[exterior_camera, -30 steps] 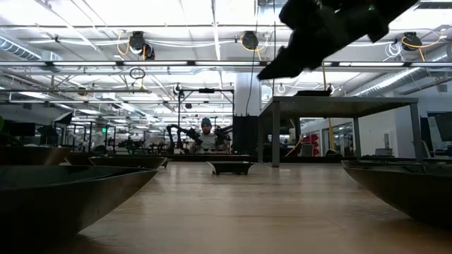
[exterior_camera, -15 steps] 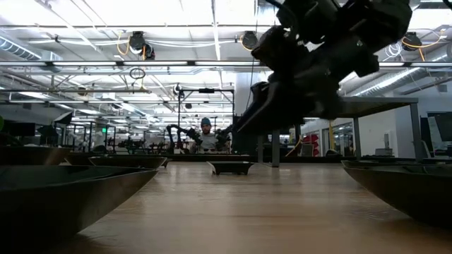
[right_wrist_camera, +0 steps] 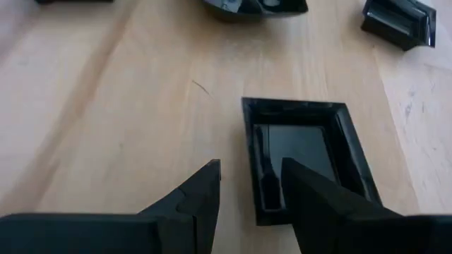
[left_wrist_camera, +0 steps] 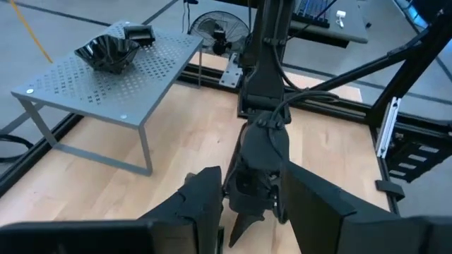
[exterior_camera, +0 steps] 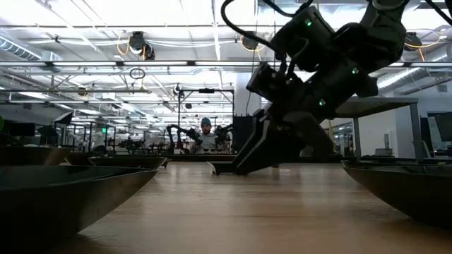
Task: Pick & Place Mini shaped plates
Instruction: Stack the black square plate on the black square plates on the shelf
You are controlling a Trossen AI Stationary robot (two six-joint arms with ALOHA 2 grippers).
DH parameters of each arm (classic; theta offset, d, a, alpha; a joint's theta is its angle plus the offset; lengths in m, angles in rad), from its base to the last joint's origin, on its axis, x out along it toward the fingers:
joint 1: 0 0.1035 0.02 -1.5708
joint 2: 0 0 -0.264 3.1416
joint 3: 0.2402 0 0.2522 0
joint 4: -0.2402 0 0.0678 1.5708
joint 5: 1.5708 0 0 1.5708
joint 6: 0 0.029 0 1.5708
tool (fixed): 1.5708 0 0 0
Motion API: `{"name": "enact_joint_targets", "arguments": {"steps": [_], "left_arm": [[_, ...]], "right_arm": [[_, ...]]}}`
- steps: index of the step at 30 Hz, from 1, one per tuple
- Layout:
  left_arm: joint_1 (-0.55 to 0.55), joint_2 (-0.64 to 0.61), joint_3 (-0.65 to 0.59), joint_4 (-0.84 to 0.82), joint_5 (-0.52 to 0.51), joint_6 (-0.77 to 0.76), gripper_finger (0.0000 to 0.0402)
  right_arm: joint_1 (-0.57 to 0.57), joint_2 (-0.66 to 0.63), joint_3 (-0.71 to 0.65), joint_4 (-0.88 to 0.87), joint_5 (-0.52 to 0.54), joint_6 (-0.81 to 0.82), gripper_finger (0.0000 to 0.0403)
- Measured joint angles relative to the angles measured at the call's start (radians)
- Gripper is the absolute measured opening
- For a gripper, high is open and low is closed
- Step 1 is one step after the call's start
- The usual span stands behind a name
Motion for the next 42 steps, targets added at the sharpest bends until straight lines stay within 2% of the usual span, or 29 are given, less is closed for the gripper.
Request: {"name": "enact_joint_targets", "arguments": {"steps": [5, 11, 18, 25, 34, 38, 42], "left_arm": [[0.000, 0.000, 0.000, 0.000, 0.000, 0.007, 0.0150], [0.000, 0.000, 0.000, 0.000, 0.000, 0.007, 0.0150], [0.000, 0.000, 0.000, 0.000, -0.001, 0.007, 0.0150], [0.001, 0.000, 0.000, 0.002, -0.029, 0.006, 0.0150], [0.001, 0.000, 0.000, 0.003, -0.036, -0.004, 0.0150], [0.001, 0.000, 0.000, 0.004, -0.037, -0.005, 0.0150], [0.001, 0.000, 0.000, 0.008, -0.038, -0.028, 0.0150]], "right_arm": [[0.001, 0.003, 0.001, -0.018, 0.002, 0.019, 0.0107], [0.001, -0.001, 0.001, -0.020, 0.005, 0.033, 0.0017], [0.001, -0.084, -0.001, -0.061, 0.027, -0.031, 0.0003], [-0.019, -0.330, -0.001, -0.157, 0.063, -0.168, 0.0001], [-0.063, -0.710, -0.001, -0.340, 0.298, -0.391, 0.0001], [-0.161, -0.866, -0.001, -0.549, 0.374, -0.364, 0.0001], [-0.302, -0.989, -0.001, -0.719, 0.434, -0.250, 0.0001]]}}
